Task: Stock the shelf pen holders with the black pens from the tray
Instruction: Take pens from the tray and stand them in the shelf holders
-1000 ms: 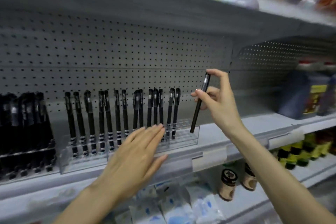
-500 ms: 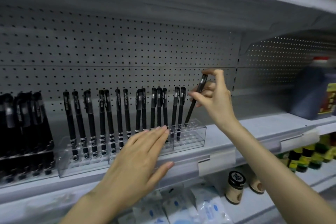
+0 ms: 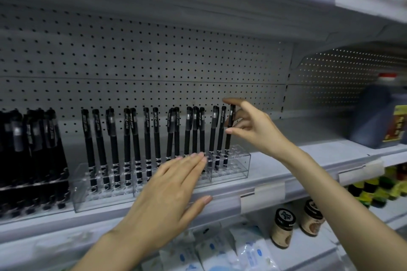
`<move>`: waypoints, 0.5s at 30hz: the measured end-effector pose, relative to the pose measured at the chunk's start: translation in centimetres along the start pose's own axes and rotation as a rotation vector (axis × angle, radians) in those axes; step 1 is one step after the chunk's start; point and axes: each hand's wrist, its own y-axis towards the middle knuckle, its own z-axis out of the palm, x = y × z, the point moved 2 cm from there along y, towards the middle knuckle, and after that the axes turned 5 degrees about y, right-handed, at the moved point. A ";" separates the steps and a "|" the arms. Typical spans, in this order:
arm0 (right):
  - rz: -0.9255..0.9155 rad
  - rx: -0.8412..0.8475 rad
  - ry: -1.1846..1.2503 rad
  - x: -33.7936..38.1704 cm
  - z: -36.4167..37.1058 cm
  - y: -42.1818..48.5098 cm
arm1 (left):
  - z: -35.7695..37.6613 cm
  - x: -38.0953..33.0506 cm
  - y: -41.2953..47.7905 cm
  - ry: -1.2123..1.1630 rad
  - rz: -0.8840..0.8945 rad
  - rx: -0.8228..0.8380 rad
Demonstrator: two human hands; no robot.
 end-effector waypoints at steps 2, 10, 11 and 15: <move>0.011 0.031 0.003 -0.2 0.2 0.0 | 0.0 0.0 0.0 -0.004 -0.003 -0.001; 0.090 0.071 0.002 0.0 0.1 -0.4 | -0.1 0.3 0.1 0.012 0.016 0.035; 0.096 0.073 -0.029 0.1 0.0 -0.6 | -0.2 0.4 0.2 0.011 0.030 0.046; 0.101 0.075 -0.160 1.3 -0.3 -1.4 | -0.9 0.7 0.3 0.028 0.034 0.078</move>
